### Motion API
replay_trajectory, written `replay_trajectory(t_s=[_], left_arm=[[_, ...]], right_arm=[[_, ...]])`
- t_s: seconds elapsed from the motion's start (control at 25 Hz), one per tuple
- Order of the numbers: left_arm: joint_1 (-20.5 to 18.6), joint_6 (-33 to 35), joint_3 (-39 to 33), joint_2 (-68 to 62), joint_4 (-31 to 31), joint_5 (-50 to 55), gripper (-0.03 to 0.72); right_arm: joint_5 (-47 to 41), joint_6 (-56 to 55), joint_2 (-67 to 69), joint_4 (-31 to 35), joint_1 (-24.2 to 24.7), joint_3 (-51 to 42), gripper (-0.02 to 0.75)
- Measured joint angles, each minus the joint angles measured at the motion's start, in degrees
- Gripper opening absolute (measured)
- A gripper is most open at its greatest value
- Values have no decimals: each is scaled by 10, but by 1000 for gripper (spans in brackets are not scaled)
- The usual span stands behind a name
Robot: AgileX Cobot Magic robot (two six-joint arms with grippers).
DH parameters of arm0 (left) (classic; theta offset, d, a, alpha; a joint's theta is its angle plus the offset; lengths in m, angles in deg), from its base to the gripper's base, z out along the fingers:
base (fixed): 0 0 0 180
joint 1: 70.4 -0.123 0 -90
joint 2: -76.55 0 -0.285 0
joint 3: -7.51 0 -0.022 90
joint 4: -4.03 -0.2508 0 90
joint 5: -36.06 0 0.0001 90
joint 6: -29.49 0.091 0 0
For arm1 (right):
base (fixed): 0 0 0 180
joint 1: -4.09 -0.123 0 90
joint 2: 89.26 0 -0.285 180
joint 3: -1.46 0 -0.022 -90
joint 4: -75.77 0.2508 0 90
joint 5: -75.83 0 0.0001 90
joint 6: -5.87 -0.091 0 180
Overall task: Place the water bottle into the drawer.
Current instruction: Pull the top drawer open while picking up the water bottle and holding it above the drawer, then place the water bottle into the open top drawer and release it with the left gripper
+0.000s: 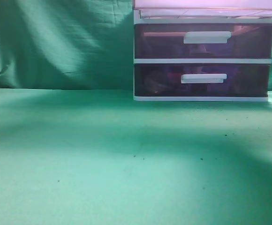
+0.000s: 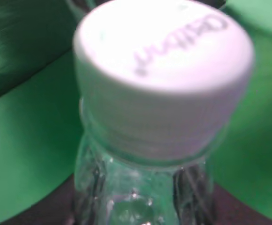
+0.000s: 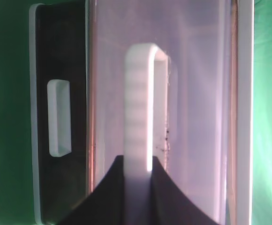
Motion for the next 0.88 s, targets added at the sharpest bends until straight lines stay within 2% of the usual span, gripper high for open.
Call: replay_trajectory(t_s=[0.16, 0.36, 0.44, 0.72, 0.88], left_arm=[[0, 119, 135, -79, 23, 111, 285], [0, 313, 312, -198, 125, 171, 285], [0, 369, 396, -255, 153, 207, 285], [3, 489, 656, -416, 176, 308, 285], [22, 593, 738, -466, 181, 315, 285]], right_arm=[[-1, -7, -1, 0, 0, 0, 83], [-2, -10, -1, 0, 0, 0, 83], [-3, -17, -1, 0, 0, 0, 83], [-18, -21, -1, -2, -1, 0, 83], [-29, -20, -2, -3, -1, 0, 83]])
